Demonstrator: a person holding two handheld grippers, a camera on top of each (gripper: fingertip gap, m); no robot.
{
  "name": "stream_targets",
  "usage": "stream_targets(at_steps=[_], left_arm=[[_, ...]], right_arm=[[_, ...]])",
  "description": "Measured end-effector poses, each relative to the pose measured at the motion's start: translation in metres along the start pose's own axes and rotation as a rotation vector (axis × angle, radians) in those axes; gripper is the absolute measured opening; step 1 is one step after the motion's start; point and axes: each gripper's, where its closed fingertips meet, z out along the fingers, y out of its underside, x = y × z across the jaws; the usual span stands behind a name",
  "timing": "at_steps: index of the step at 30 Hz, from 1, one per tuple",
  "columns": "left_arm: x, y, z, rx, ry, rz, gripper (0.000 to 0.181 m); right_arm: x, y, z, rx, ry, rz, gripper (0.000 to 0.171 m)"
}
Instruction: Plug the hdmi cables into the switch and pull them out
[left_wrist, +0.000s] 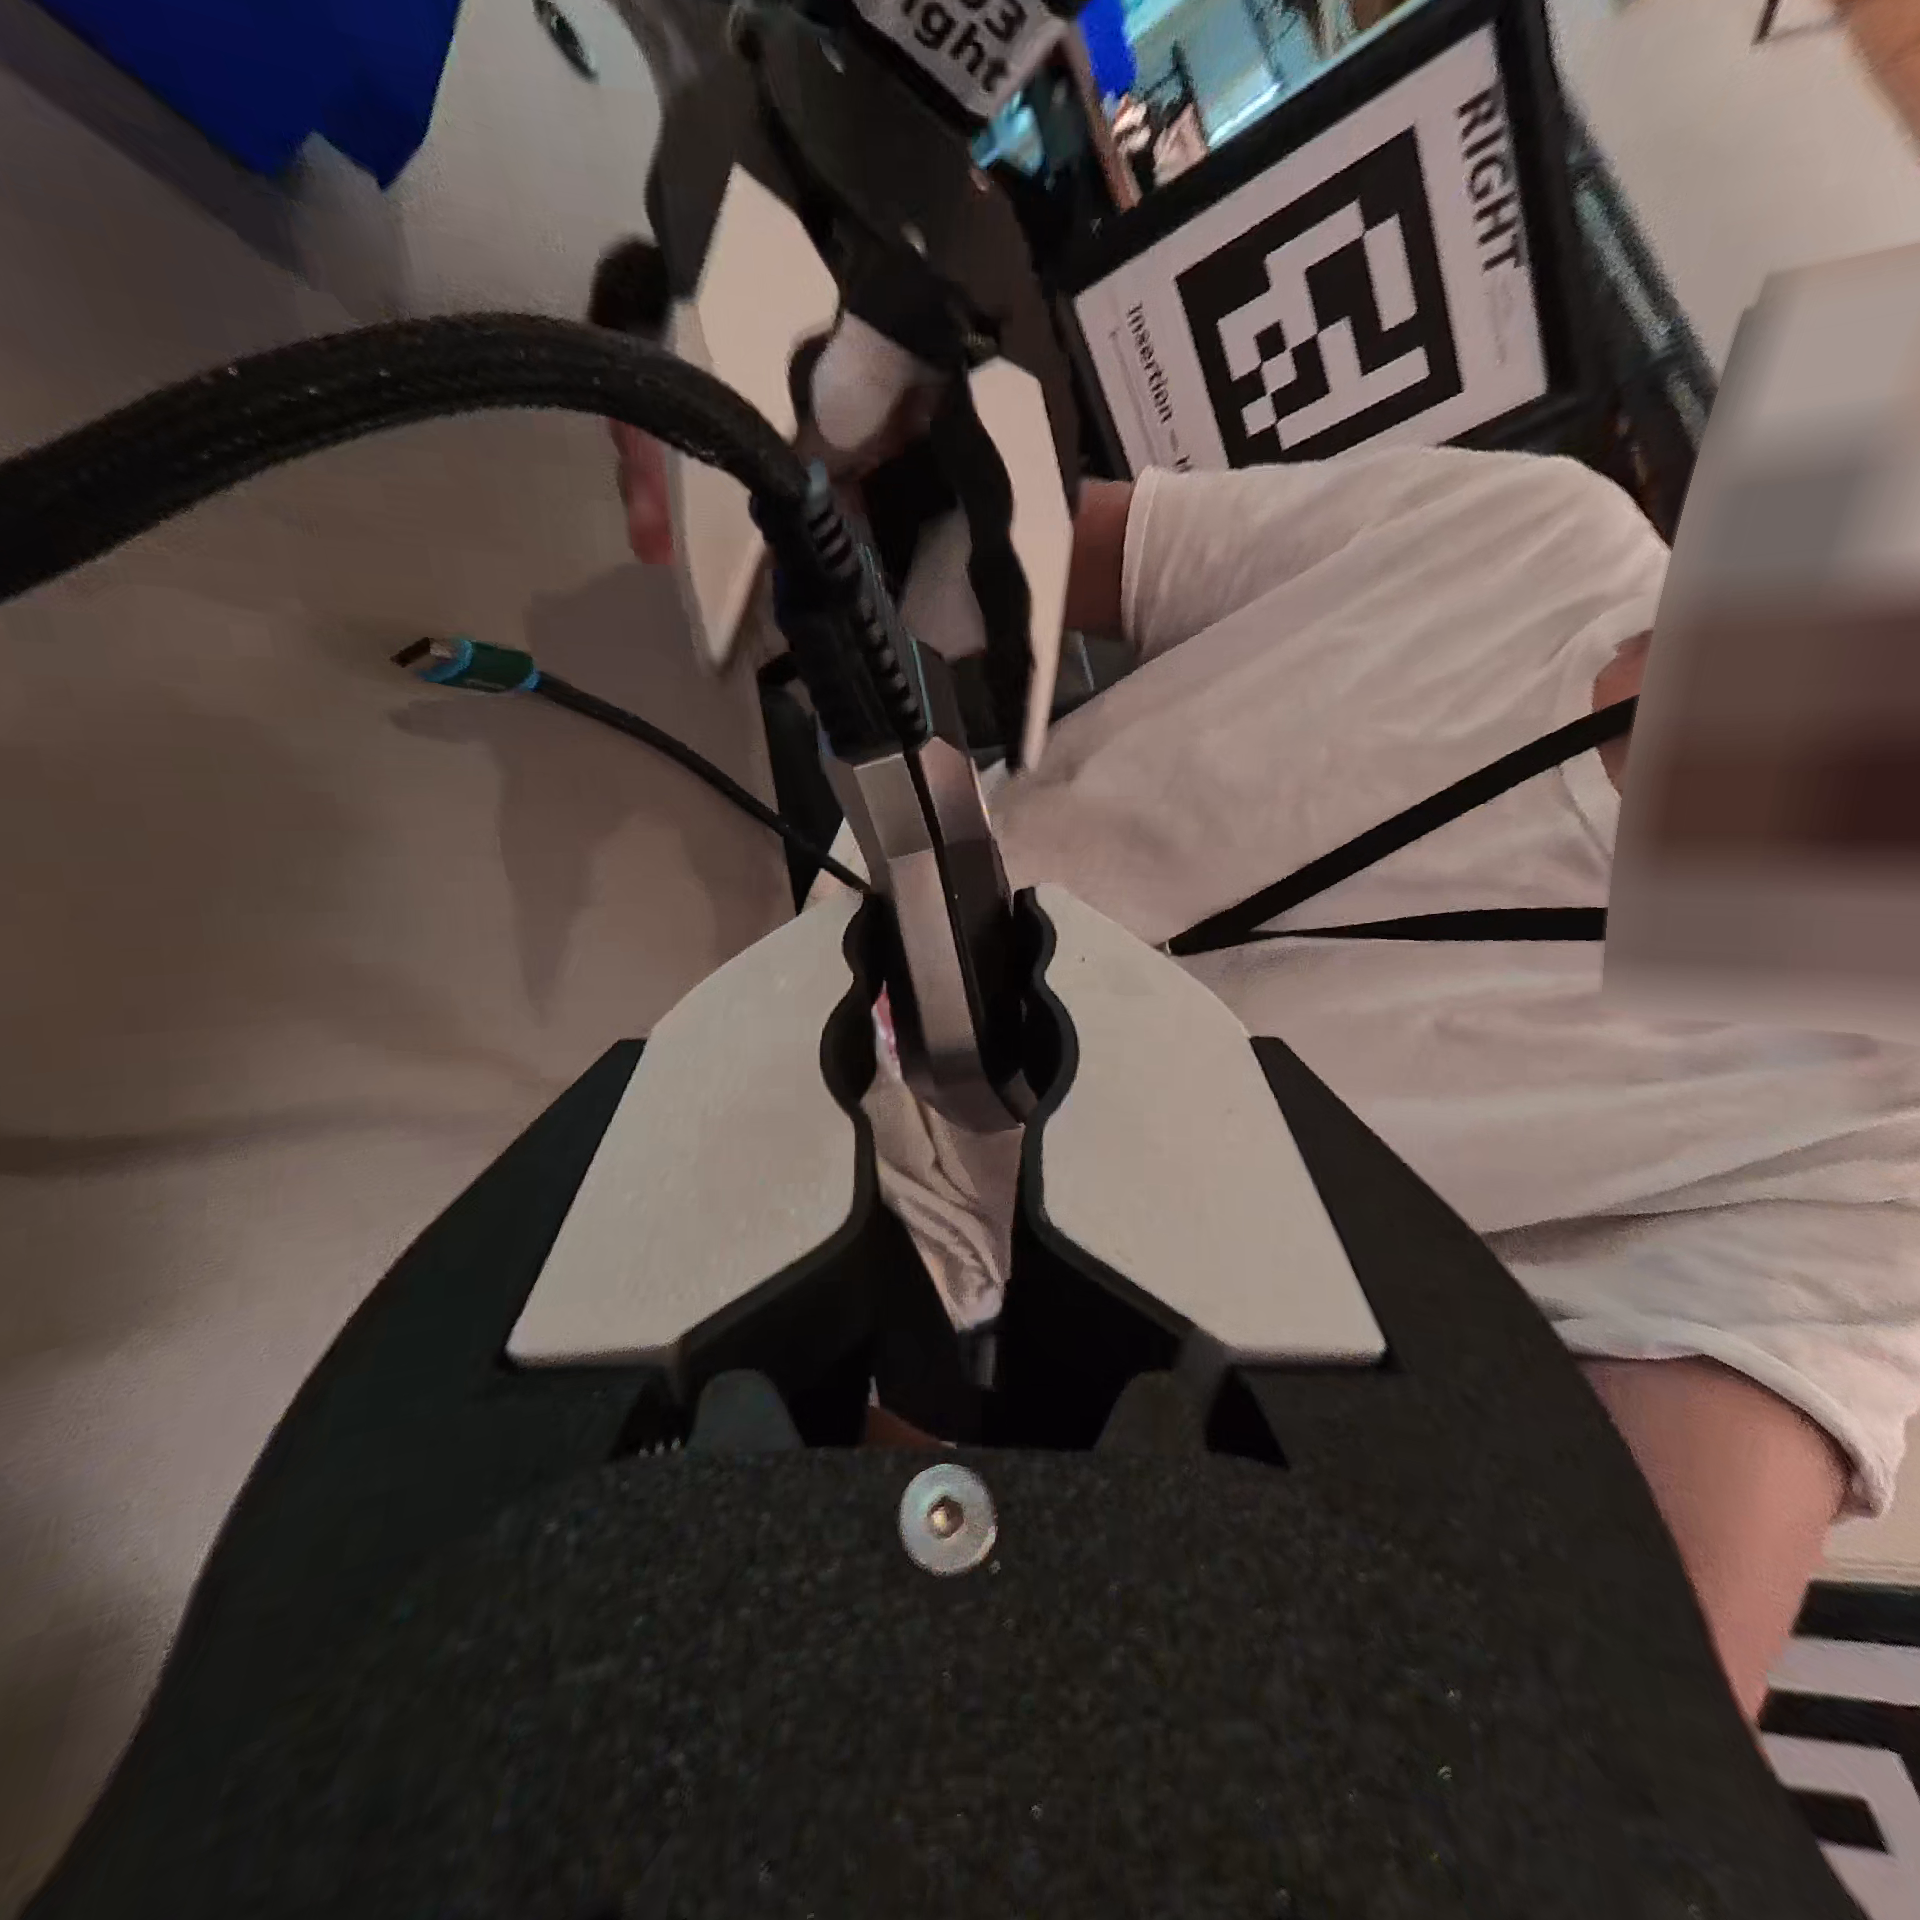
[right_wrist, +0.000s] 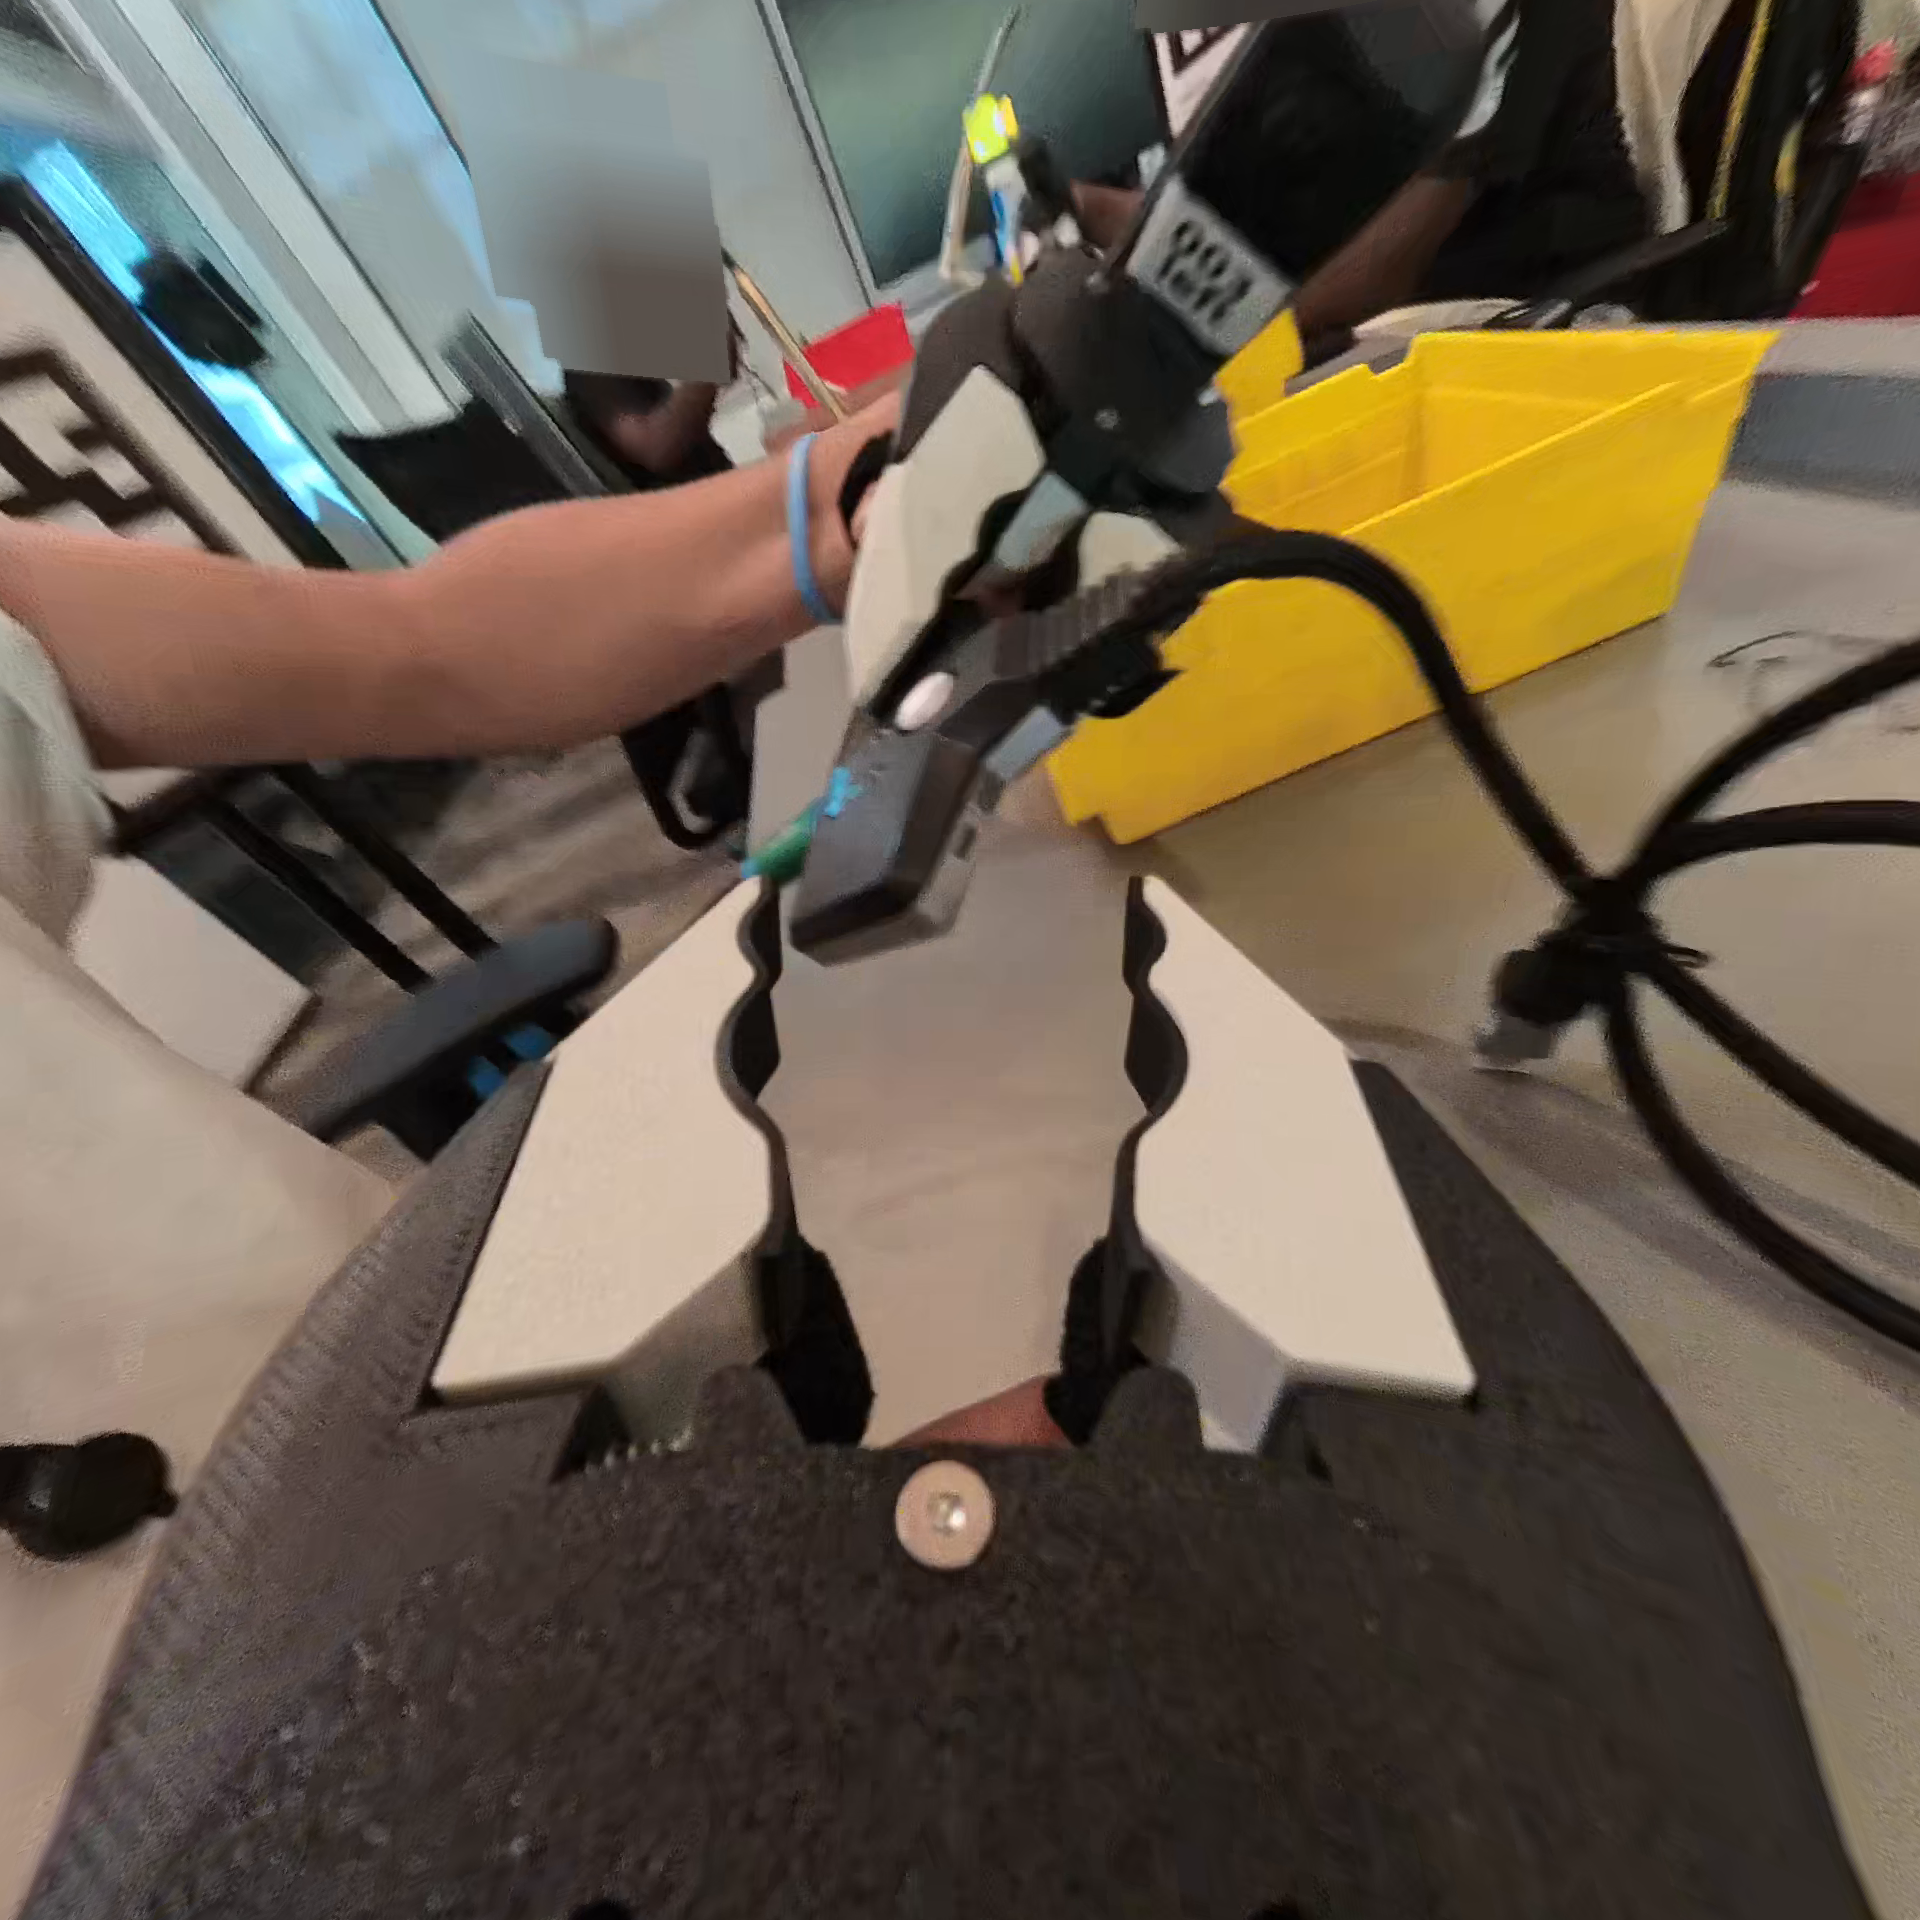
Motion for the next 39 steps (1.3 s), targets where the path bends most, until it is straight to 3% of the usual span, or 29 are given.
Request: stream_targets(at_steps=[4,5,7,8,13,16,19,22,23,26,29,34,39], left_arm=[[0.001,0.000,0.010,-0.207,-0.021,0.016,0.024],[-0.001,0.005,0.012,-0.274,-0.038,0.032,0.023],[-0.007,0.007,0.014,-0.348,-0.075,0.039,0.023],[-0.010,0.005,0.014,-0.352,-0.090,0.042,0.023],[-0.033,-0.020,0.010,-0.169,-0.275,0.119,0.026],[-0.035,-0.046,-0.013,0.114,-0.573,0.267,0.029],[-0.014,-0.037,-0.014,0.362,-0.869,0.560,0.035],[-0.037,0.000,0.003,0.258,-1.200,0.705,0.038],[-0.036,0.002,0.007,0.274,-1.261,0.750,0.031],[-0.029,0.005,0.022,0.329,-1.264,0.795,0.024],[-0.042,0.015,0.016,0.237,-1.393,0.808,0.034],[-0.046,0.026,0.019,0.342,-1.334,0.695,0.038],[-0.064,0.032,0.006,0.360,-1.449,0.638,0.010]], right_arm=[[-0.005,0.009,0.027,-0.031,-0.019,0.201,0.064],[-0.004,0.004,0.029,-0.004,-0.031,0.247,0.058],[-0.003,-0.001,0.029,0.055,-0.093,0.388,0.028],[-0.002,0.001,0.028,0.061,-0.121,0.450,0.025],[0.018,0.005,0.016,0.187,-0.100,0.610,0.021],[0.033,0.000,-0.001,0.281,-0.055,0.653,0.020],[0.046,-0.006,-0.017,0.369,-0.033,0.707,0.020],[0.047,-0.010,-0.021,0.411,-0.080,0.773,0.020],[0.049,-0.006,-0.019,0.397,-0.066,0.785,0.020],[0.050,-0.002,-0.013,0.397,-0.075,0.817,0.020],[0.050,0.002,-0.007,0.375,-0.056,0.804,0.020],[0.048,0.003,-0.001,0.369,-0.059,0.795,0.020],[0.034,0.008,0.013,0.325,-0.102,0.793,0.020]])
